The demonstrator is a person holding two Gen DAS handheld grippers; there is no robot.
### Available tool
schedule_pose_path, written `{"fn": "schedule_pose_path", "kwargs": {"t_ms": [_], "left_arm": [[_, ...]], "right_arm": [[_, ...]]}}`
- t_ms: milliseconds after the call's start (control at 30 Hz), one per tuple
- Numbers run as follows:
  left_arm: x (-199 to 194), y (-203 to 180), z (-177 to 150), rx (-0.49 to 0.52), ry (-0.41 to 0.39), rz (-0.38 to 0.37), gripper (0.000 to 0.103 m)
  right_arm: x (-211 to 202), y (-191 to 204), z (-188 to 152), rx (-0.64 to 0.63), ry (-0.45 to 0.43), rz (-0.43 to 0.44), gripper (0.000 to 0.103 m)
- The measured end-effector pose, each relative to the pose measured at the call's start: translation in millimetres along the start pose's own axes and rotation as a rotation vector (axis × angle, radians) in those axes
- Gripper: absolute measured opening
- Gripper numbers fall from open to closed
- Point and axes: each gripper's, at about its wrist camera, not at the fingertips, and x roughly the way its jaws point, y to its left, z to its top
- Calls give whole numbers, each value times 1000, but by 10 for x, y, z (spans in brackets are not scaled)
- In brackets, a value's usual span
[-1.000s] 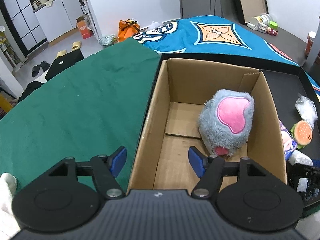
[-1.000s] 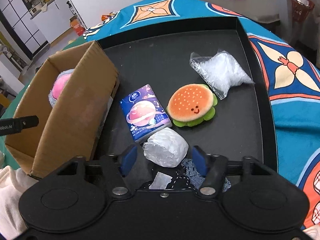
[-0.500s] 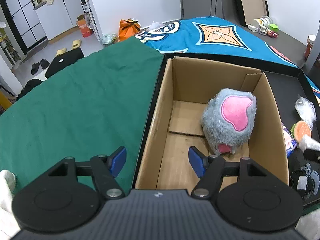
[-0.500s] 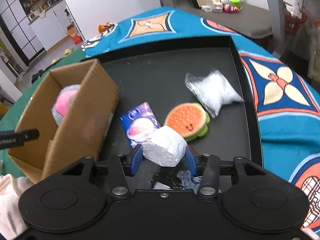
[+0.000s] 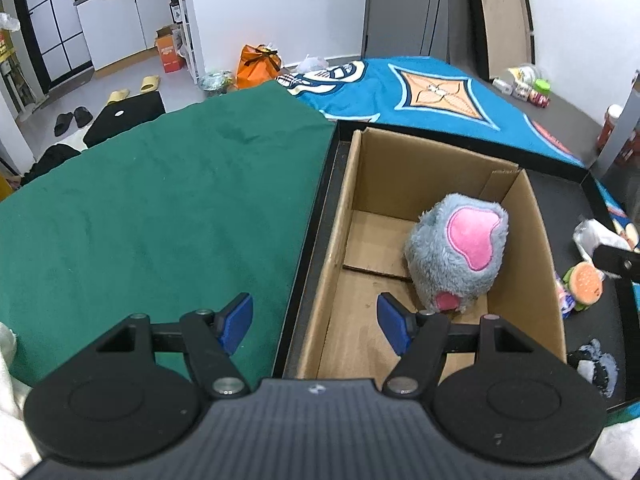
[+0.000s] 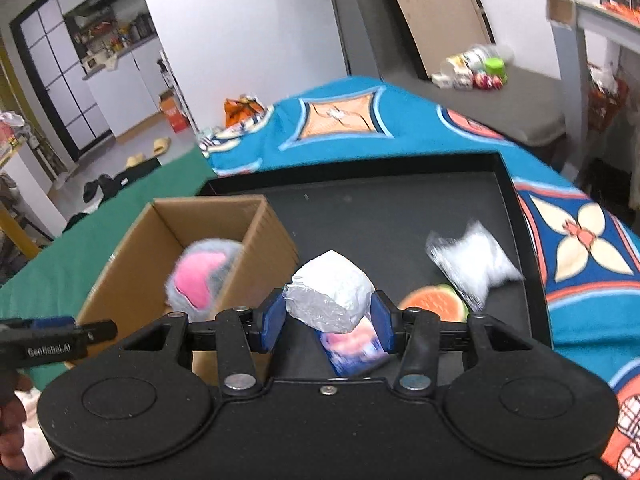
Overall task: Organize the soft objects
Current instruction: 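Grasp the white wrapped item with the right tool, then carry the white wrapped item into the box and release it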
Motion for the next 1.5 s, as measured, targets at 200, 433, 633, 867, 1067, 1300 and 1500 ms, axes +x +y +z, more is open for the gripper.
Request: {"fn": "schedule_pose_path", "kwargs": {"t_ms": [200, 433, 633, 867, 1067, 1300, 1500], "left_arm": [[-6, 157, -24, -45, -8, -43, 64], [40, 251, -55, -67, -11, -103, 57], [137, 280, -76, -86, 8, -134, 34], [205, 256, -84, -80, 15, -141, 13], [204, 257, -104, -100, 5, -135, 13], [183, 252, -120, -103, 4, -136, 13], [177, 241, -114, -107, 3, -131, 13]], "right_arm": [[-27, 210, 94, -48, -75, 18, 46], [7, 407, 151, -94, -94, 21, 46], [50, 591, 176, -130, -99, 26, 46], [132, 847, 209, -194, -107, 40, 46], [221, 1056, 215, -244, -102, 48, 46], [260, 1154, 319, -240, -120, 34, 73], [245, 988, 296, -184, -91, 10, 86]]}}
